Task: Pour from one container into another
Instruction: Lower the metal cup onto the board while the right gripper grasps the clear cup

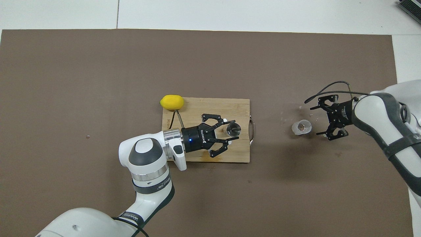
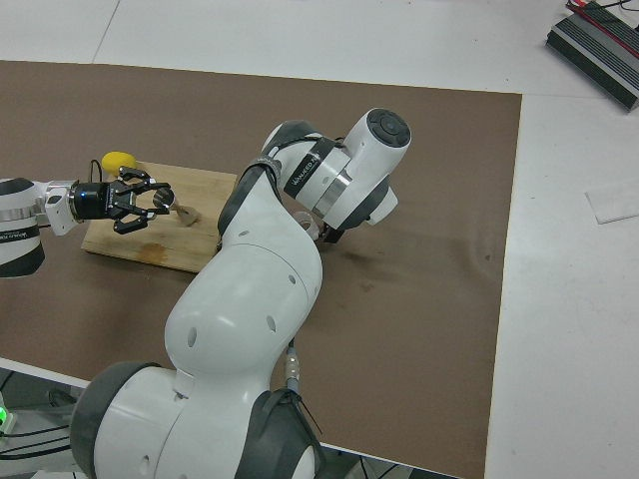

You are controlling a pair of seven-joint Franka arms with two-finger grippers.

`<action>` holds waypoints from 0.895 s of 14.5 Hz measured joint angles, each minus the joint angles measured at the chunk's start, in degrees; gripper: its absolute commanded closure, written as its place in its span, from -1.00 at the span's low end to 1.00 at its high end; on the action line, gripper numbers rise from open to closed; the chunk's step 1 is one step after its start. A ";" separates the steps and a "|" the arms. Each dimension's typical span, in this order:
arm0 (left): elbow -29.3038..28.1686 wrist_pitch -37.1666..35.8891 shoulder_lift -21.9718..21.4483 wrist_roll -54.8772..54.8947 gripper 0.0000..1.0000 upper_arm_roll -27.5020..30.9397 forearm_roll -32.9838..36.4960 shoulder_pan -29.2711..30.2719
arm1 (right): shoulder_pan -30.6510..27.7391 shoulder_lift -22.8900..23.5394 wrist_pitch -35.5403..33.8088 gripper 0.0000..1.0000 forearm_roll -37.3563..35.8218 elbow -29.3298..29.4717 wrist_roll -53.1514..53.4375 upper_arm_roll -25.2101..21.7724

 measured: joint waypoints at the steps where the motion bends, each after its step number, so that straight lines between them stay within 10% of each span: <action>1: -0.06 0.02 0.03 0.03 0.81 0.02 -0.04 0.00 | 0.00 0.00 0.01 -1.00 1.15 -0.54 -0.51 0.00; 13: 0.13 -2.79 2.05 1.52 0.82 0.17 -2.54 0.01 | 1.21 -0.14 1.20 -0.85 4.11 -3.48 -1.71 0.42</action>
